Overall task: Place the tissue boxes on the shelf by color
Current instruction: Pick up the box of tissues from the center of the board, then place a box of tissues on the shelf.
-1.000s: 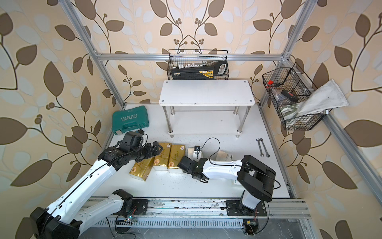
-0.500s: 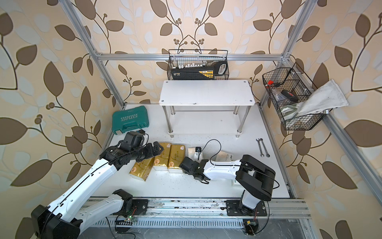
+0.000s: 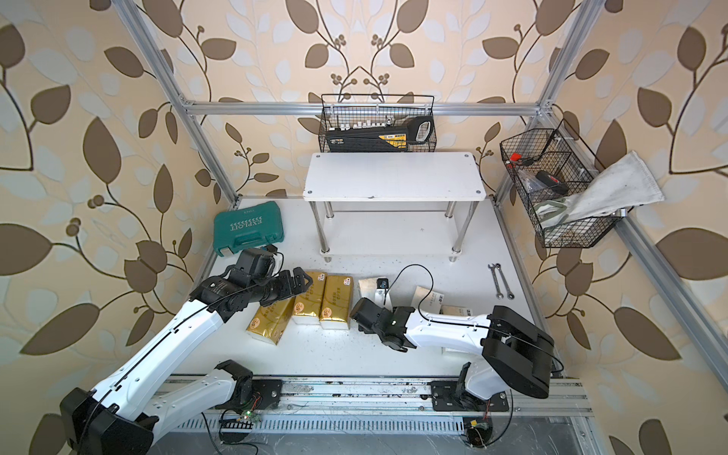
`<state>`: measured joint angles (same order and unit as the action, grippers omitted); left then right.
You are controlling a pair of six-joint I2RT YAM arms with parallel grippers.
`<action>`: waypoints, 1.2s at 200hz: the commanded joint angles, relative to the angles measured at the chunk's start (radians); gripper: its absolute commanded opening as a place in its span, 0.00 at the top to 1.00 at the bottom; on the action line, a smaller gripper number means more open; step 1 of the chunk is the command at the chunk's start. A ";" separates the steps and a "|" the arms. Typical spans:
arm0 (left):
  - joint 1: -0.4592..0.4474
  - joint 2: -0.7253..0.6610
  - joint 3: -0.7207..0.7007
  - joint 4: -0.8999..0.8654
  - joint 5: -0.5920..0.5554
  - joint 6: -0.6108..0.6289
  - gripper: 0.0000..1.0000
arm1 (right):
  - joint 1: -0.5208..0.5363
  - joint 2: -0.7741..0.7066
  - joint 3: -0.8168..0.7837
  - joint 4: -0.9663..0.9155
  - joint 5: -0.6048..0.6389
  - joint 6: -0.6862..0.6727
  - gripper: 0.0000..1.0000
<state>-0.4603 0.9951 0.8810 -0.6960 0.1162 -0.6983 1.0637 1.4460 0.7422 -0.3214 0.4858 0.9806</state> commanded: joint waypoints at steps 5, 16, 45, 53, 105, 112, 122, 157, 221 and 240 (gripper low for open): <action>-0.010 0.000 0.042 0.027 0.026 0.023 0.01 | -0.003 -0.049 0.022 -0.022 0.023 -0.041 0.17; -0.011 0.002 0.045 0.030 0.025 0.026 0.01 | -0.003 -0.058 0.036 -0.022 0.032 -0.051 0.17; -0.011 0.011 0.053 0.042 0.025 0.029 0.01 | -0.005 -0.051 0.095 -0.018 0.059 -0.087 0.17; -0.012 0.013 0.057 0.045 0.024 0.031 0.01 | -0.009 -0.042 0.112 -0.014 0.064 -0.094 0.17; -0.012 0.029 0.069 0.094 0.030 0.037 0.01 | -0.067 0.065 0.221 0.033 0.074 -0.106 0.14; -0.012 0.032 0.071 0.099 0.029 0.037 0.01 | -0.076 0.080 0.233 0.044 0.079 -0.106 0.14; -0.014 0.038 0.077 0.107 0.029 0.041 0.01 | -0.089 0.099 0.246 0.066 0.088 -0.126 0.15; -0.014 0.066 0.096 0.119 0.027 0.049 0.01 | -0.128 0.161 0.288 0.155 0.114 -0.154 0.16; -0.017 0.080 0.101 0.140 0.024 0.049 0.01 | -0.207 0.304 0.420 0.196 0.103 -0.233 0.16; -0.020 0.082 0.102 0.140 0.024 0.045 0.01 | -0.231 0.346 0.460 0.197 0.091 -0.245 0.16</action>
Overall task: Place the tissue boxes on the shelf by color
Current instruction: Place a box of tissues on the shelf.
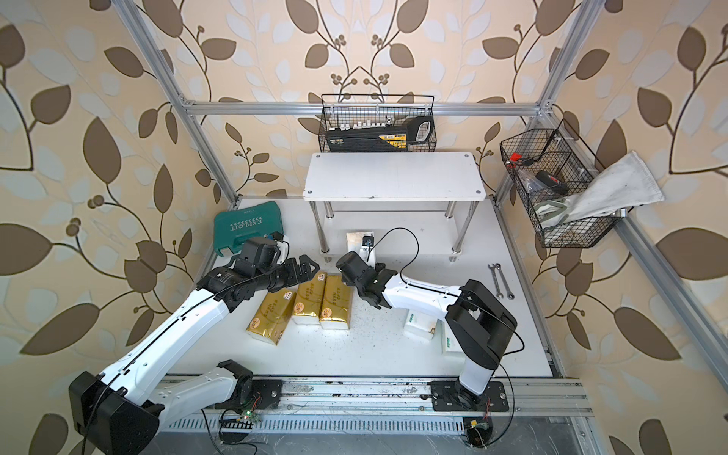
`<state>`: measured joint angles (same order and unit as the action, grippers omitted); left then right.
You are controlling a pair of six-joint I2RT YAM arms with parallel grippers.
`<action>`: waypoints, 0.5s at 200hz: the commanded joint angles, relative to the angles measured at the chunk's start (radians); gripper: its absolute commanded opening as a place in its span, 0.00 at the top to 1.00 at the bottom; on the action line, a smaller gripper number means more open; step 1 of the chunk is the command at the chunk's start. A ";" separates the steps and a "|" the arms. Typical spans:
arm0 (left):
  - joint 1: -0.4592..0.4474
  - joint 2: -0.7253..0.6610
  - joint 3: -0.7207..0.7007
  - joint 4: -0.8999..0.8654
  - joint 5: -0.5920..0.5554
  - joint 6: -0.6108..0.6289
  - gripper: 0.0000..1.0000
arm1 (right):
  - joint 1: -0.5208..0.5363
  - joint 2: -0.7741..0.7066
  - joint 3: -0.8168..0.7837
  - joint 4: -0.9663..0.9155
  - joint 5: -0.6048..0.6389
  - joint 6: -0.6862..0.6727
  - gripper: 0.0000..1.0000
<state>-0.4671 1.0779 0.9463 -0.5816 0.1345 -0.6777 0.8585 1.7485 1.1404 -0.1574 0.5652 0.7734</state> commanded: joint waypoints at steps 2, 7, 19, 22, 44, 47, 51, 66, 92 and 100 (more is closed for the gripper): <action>-0.012 -0.002 0.038 0.026 0.006 0.024 0.01 | -0.029 0.048 0.067 0.032 0.010 -0.040 0.16; -0.013 -0.003 0.038 0.025 0.006 0.023 0.01 | -0.036 0.058 0.078 0.032 0.006 -0.041 0.16; -0.013 -0.003 0.041 0.022 0.007 0.022 0.01 | -0.050 0.081 0.102 0.035 -0.003 -0.047 0.16; -0.013 -0.003 0.041 0.022 0.006 0.021 0.01 | -0.054 0.087 0.107 0.036 -0.006 -0.049 0.16; -0.014 -0.006 0.041 0.016 0.003 0.018 0.01 | -0.080 0.137 0.163 0.026 -0.030 -0.061 0.16; -0.015 -0.006 0.040 0.017 0.003 0.018 0.01 | -0.084 0.144 0.172 0.023 -0.032 -0.062 0.16; -0.013 -0.006 0.040 0.015 0.004 0.018 0.01 | -0.087 0.154 0.182 0.020 -0.036 -0.064 0.16; -0.015 -0.007 0.039 0.013 0.003 0.017 0.01 | -0.098 0.185 0.220 0.014 -0.051 -0.076 0.16; -0.019 -0.009 0.035 0.011 0.002 0.012 0.01 | -0.113 0.236 0.290 -0.010 -0.068 -0.098 0.16; -0.019 -0.010 0.034 0.009 -0.001 0.012 0.01 | -0.117 0.253 0.312 -0.022 -0.074 -0.103 0.16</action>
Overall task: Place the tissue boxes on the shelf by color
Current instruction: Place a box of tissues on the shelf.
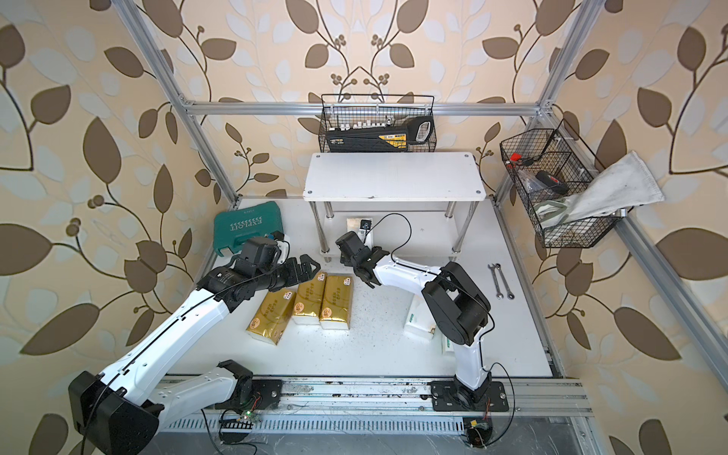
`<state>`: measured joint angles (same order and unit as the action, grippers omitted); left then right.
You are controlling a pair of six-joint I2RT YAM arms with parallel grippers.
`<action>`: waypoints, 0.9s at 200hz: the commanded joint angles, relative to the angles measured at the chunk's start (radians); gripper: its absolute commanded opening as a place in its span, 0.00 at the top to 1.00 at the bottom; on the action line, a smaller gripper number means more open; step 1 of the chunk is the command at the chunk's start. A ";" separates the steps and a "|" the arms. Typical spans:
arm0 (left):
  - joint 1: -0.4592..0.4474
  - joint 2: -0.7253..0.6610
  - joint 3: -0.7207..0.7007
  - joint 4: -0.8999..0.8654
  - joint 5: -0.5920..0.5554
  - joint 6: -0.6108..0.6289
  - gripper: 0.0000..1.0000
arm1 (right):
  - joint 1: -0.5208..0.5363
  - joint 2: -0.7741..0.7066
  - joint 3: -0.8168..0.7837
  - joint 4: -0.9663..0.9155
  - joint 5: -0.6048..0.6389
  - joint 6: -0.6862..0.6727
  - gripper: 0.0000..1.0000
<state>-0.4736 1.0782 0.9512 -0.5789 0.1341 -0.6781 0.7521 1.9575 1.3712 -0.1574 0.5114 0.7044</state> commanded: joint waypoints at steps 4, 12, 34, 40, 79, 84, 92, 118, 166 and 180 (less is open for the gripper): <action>-0.014 -0.011 0.028 0.005 0.000 0.012 0.01 | -0.012 0.052 0.091 -0.029 -0.022 -0.035 0.15; -0.014 -0.013 0.026 0.005 -0.002 0.012 0.01 | -0.019 0.067 0.107 -0.038 -0.027 -0.037 0.15; -0.017 -0.015 0.018 0.006 -0.004 0.008 0.01 | -0.034 0.100 0.143 -0.046 -0.041 -0.039 0.15; -0.017 -0.015 0.017 0.007 -0.005 0.006 0.01 | -0.036 0.109 0.153 -0.049 -0.042 -0.040 0.15; -0.020 -0.018 0.009 0.004 -0.007 0.005 0.01 | -0.059 0.160 0.212 -0.080 -0.059 -0.064 0.14; -0.021 -0.018 0.009 0.003 -0.007 0.005 0.01 | -0.068 0.165 0.218 -0.081 -0.061 -0.065 0.14; -0.021 -0.018 0.009 0.001 -0.009 0.007 0.01 | -0.074 0.173 0.227 -0.085 -0.063 -0.068 0.14; -0.021 -0.019 0.012 -0.004 -0.011 0.008 0.01 | -0.088 0.203 0.266 -0.109 -0.074 -0.065 0.13; -0.022 -0.023 0.009 -0.004 -0.018 0.004 0.01 | -0.089 0.221 0.291 -0.127 -0.088 -0.072 0.06; -0.023 -0.020 0.006 0.000 -0.017 0.000 0.01 | -0.088 0.210 0.280 -0.126 -0.087 -0.070 0.01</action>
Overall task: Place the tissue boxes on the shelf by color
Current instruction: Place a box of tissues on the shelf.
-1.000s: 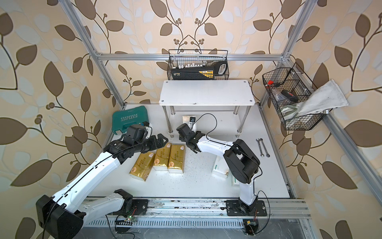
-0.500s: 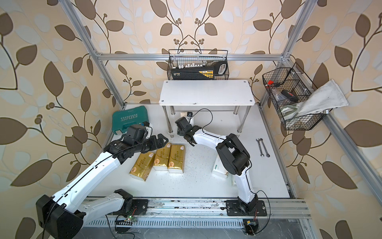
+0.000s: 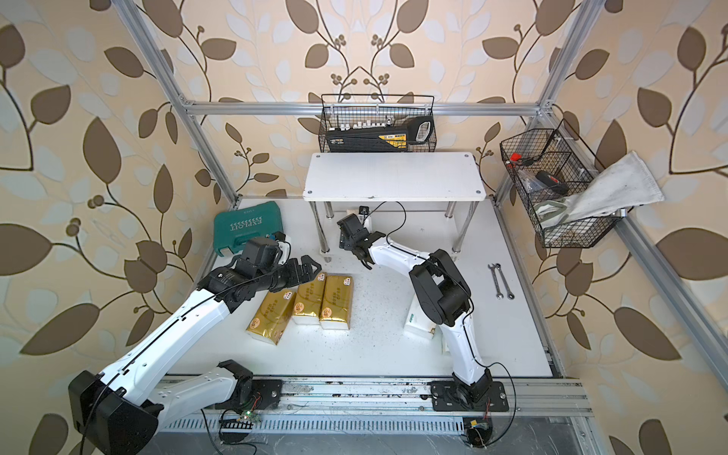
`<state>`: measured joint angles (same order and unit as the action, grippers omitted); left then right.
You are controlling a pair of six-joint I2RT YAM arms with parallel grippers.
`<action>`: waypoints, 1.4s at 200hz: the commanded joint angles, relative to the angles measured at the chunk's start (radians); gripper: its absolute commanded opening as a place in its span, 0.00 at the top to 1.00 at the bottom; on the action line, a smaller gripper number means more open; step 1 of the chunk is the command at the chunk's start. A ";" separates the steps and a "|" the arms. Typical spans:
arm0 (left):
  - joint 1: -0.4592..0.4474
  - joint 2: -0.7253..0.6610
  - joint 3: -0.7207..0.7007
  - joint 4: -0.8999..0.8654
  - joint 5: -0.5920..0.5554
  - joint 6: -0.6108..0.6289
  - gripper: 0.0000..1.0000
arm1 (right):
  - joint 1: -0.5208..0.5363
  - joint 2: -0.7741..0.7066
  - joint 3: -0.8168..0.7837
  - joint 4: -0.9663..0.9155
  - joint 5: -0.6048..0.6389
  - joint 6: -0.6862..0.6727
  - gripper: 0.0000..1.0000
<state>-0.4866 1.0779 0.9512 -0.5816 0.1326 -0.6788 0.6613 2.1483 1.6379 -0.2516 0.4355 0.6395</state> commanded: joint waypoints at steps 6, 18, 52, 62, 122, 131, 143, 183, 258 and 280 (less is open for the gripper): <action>-0.010 -0.019 0.005 0.005 -0.014 0.000 0.01 | 0.002 0.013 0.004 -0.027 -0.012 -0.002 0.01; -0.011 -0.016 0.003 0.008 -0.016 -0.002 0.01 | 0.004 -0.001 -0.014 -0.013 -0.010 0.001 0.01; -0.015 -0.013 0.001 0.011 -0.014 -0.004 0.01 | 0.009 -0.027 -0.035 0.001 -0.007 0.005 0.01; -0.016 -0.015 0.000 0.011 -0.015 -0.003 0.01 | 0.012 -0.032 -0.035 0.002 -0.006 0.005 0.01; -0.019 -0.016 0.006 0.012 -0.016 -0.004 0.01 | 0.036 -0.073 -0.063 0.002 0.020 0.005 0.01; -0.019 -0.017 0.007 0.012 -0.016 -0.003 0.01 | 0.038 -0.077 -0.071 0.002 0.024 0.006 0.01; -0.021 -0.016 0.008 0.012 -0.017 -0.004 0.01 | 0.038 -0.084 -0.083 0.002 0.026 0.008 0.01; -0.023 -0.019 0.006 0.019 -0.015 -0.006 0.01 | 0.043 -0.108 -0.130 0.002 0.045 0.014 0.01; -0.027 -0.016 0.006 0.026 -0.014 -0.007 0.01 | 0.043 -0.168 -0.199 0.029 0.032 0.008 0.01; -0.028 -0.018 0.002 0.028 -0.016 -0.006 0.01 | 0.043 -0.173 -0.200 0.041 0.022 -0.002 0.01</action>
<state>-0.5026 1.0779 0.9508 -0.5766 0.1307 -0.6838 0.6987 2.0071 1.4521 -0.2344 0.4618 0.6460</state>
